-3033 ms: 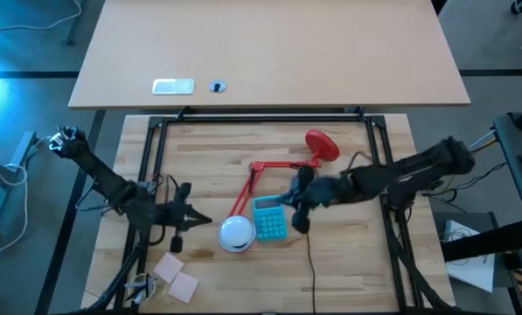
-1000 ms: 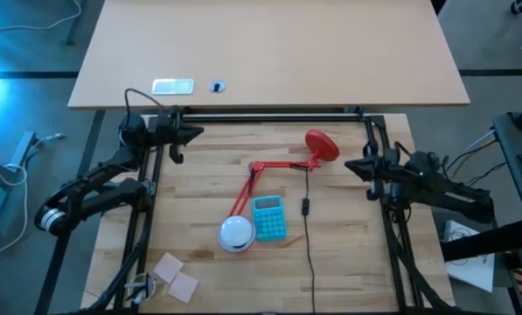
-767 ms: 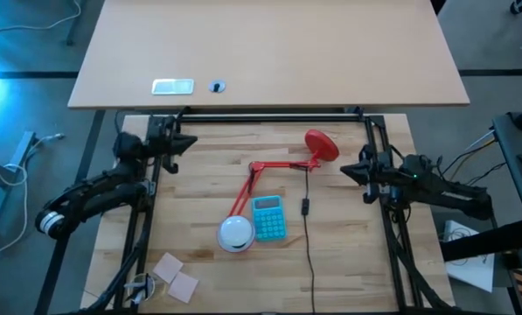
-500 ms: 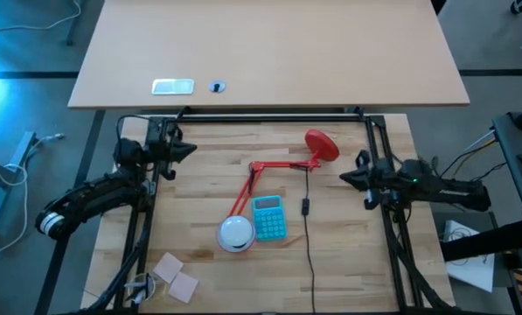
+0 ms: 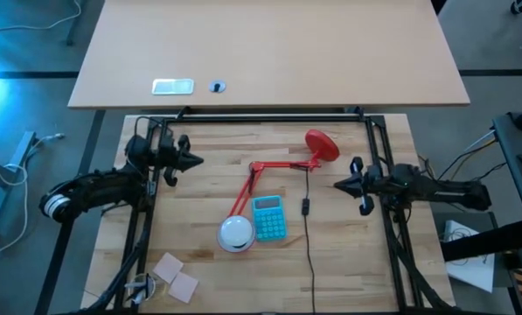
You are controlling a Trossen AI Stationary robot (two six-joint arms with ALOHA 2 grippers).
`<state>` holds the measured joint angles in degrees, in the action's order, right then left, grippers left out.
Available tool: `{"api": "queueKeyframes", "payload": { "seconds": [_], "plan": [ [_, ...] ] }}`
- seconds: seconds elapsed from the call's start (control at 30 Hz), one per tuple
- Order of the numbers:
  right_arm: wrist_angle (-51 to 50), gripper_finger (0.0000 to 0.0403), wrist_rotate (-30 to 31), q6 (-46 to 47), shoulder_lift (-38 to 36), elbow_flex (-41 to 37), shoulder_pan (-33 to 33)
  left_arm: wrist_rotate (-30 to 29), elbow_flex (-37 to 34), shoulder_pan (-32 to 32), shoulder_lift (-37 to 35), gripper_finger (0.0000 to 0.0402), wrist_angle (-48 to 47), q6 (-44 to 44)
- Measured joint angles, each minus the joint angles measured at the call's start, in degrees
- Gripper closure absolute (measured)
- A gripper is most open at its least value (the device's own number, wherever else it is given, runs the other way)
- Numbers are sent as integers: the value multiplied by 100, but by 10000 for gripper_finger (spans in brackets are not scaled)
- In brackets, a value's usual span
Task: Screw lightbulb
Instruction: Return to Home Position
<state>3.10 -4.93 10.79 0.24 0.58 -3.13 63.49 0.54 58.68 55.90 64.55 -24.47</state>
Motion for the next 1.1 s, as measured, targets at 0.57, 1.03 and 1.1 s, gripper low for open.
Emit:
{"api": "queueKeyframes", "payload": {
  "seconds": [0.57,1.03,1.1],
  "plan": [
    [-246,401,656,-532,391,0,-157,-1797,-2,-1311,-150,401,-28,915],
    [-245,401,645,-643,896,0,-153,572,-7,1122,-24,401,425,-3],
    [-238,401,645,-640,933,0,-155,570,-7,1044,-48,401,226,385]
  ]
}}
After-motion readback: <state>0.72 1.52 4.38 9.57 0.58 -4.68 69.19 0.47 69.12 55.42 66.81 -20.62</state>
